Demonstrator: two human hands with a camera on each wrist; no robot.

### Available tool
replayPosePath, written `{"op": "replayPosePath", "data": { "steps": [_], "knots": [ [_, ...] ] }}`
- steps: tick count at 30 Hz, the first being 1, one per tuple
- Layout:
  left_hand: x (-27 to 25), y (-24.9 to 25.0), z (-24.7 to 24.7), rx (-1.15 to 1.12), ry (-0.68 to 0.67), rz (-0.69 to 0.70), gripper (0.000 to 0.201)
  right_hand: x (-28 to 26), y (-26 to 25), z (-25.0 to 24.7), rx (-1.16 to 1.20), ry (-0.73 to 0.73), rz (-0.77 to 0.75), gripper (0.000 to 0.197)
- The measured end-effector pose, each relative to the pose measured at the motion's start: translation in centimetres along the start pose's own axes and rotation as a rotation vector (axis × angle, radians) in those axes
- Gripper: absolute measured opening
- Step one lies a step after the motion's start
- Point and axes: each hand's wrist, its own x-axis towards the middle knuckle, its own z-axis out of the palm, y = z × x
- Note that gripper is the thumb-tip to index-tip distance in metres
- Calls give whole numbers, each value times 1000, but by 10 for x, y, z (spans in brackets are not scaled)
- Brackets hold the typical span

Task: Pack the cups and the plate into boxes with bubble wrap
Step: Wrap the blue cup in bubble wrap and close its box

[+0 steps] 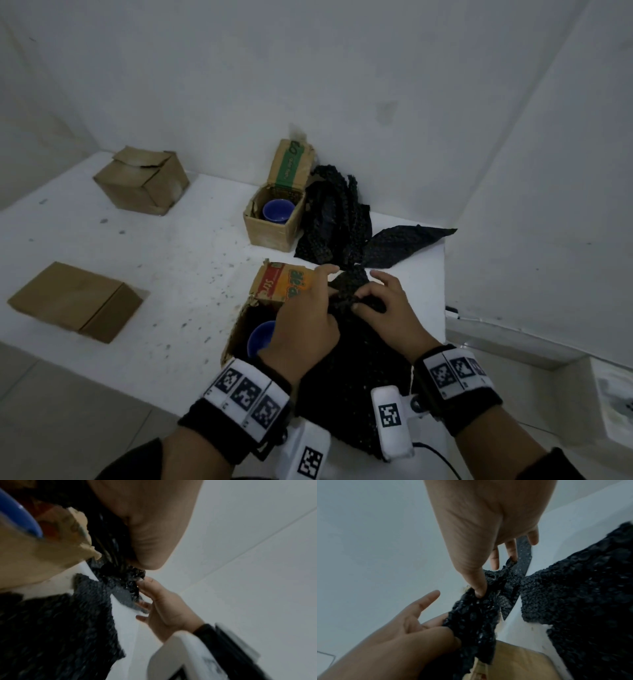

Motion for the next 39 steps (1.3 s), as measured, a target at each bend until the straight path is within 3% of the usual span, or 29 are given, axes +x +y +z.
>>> {"op": "replayPosePath", "data": {
  "steps": [4,7,10,15,20,22,26,29,30,32,34,39],
  "knots": [
    [4,-14,-43,96,33,66,26,2,-23,7,78,-37,-88,25],
    [5,-38,-70,114,38,66,26,2,-44,14,176,-48,-140,26],
    [5,-63,-89,100,51,45,25,6,-62,26,125,-5,-219,24],
    [2,-97,-96,86,77,-38,26,10,-77,62,-165,48,-413,18],
    [-6,-124,-82,-11,20,-110,25,9,-73,96,-728,143,-559,23],
    [-11,-135,-75,-35,3,-110,24,2,-68,110,-931,133,-518,22],
    [-23,-158,-61,-68,-23,8,30,-14,-55,137,-1108,-44,-388,31],
    [-32,-166,-51,-52,-21,112,34,-15,-57,145,-1127,-134,-248,16],
    [-34,-168,-49,-55,-17,132,37,-15,-60,145,-1136,-152,-221,18],
    [-37,-171,-44,-90,-31,151,45,-15,-68,146,-1157,-279,-119,46],
    [-39,-174,-39,-159,-69,160,51,-12,-70,149,-1149,-357,-71,60],
    [-39,-178,-28,-297,-94,132,61,5,-77,159,-954,-404,101,50]
  ]
}}
